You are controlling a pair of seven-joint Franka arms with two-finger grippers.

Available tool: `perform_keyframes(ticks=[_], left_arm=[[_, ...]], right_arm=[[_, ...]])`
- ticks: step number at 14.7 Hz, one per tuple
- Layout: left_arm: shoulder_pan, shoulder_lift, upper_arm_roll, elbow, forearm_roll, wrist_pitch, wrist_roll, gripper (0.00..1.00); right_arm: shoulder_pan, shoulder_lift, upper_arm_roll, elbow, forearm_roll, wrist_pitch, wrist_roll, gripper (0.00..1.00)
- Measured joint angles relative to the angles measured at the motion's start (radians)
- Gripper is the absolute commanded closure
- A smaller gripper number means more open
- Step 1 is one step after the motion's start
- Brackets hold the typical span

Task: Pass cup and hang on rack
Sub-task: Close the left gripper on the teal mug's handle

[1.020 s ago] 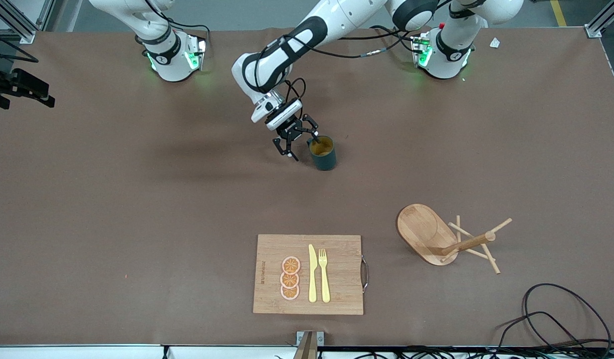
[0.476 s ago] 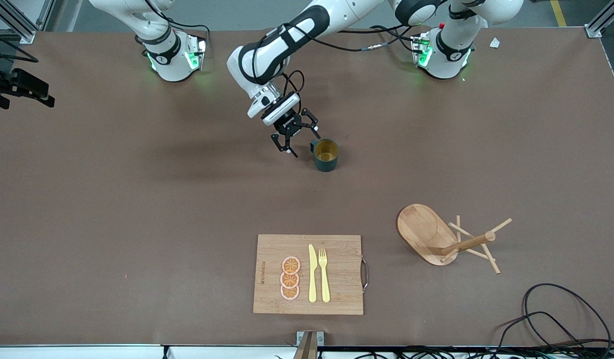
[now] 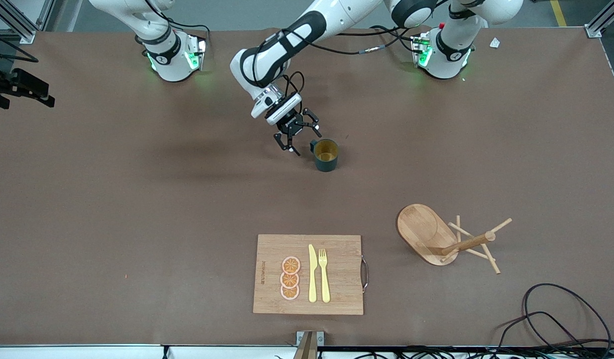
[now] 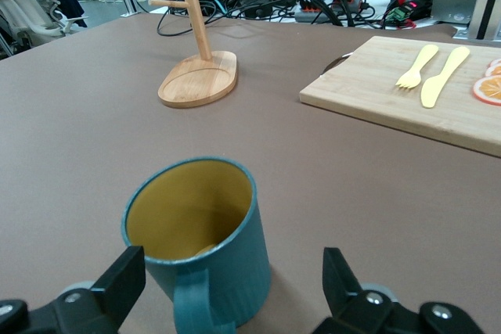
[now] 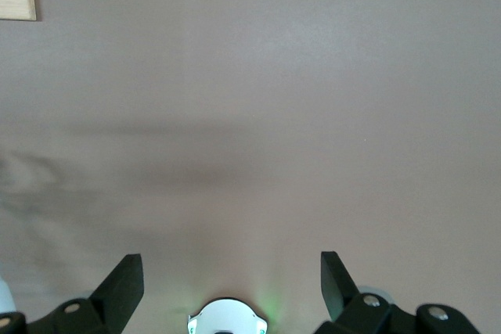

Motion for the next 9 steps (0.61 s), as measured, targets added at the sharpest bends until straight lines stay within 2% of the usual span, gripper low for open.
perform_keyframes(ticks=[5, 7, 9], left_arm=[[0.0, 0.032, 0.001, -0.001, 0.0, 0.0, -0.032, 0.03], [-0.002, 0.045, 0.001, -0.001, 0.0, 0.0, -0.044, 0.09], [-0.004, 0.051, 0.001, -0.001, 0.0, 0.0, -0.048, 0.2]], right_arm=[[0.0, 0.0, 0.001, 0.0, 0.0, -0.001, 0.0, 0.0], [0.0, 0.0, 0.002, 0.0, 0.0, -0.001, 0.0, 0.0], [0.0, 0.0, 0.001, 0.0, 0.0, -0.001, 0.0, 0.0]])
